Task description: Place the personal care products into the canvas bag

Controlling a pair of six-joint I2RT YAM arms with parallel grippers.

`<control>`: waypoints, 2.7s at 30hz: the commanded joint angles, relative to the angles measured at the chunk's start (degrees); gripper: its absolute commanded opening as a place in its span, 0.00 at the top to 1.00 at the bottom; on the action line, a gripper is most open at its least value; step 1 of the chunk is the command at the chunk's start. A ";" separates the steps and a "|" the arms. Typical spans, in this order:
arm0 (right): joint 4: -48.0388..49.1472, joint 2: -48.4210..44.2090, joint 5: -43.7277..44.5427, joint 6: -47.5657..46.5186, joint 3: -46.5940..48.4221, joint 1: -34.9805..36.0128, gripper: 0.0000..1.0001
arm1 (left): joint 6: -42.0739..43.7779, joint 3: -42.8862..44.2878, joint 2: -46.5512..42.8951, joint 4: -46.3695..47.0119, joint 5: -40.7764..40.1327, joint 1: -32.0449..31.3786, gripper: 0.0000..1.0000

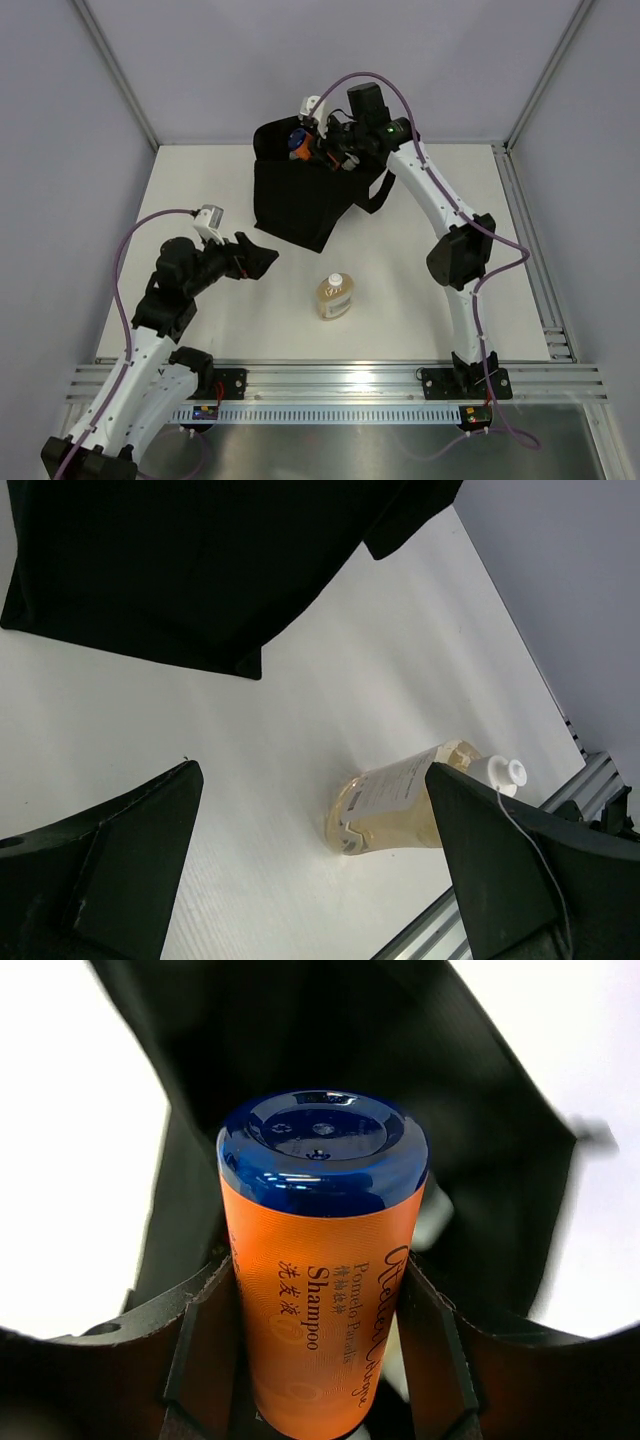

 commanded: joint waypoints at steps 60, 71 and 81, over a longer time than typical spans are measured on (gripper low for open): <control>-20.78 -44.02 -23.58 -2.12 -44.94 -11.18 0.00 | 20.53 -5.83 32.10 43.61 -22.66 -38.64 0.04; -18.59 -46.75 -24.02 0.87 -51.28 -13.64 0.01 | 14.29 -4.95 37.47 49.77 -18.36 -38.64 0.66; -17.71 -48.07 -24.45 3.85 -52.16 -16.71 0.01 | 16.31 4.69 28.00 35.65 -14.86 -33.65 1.00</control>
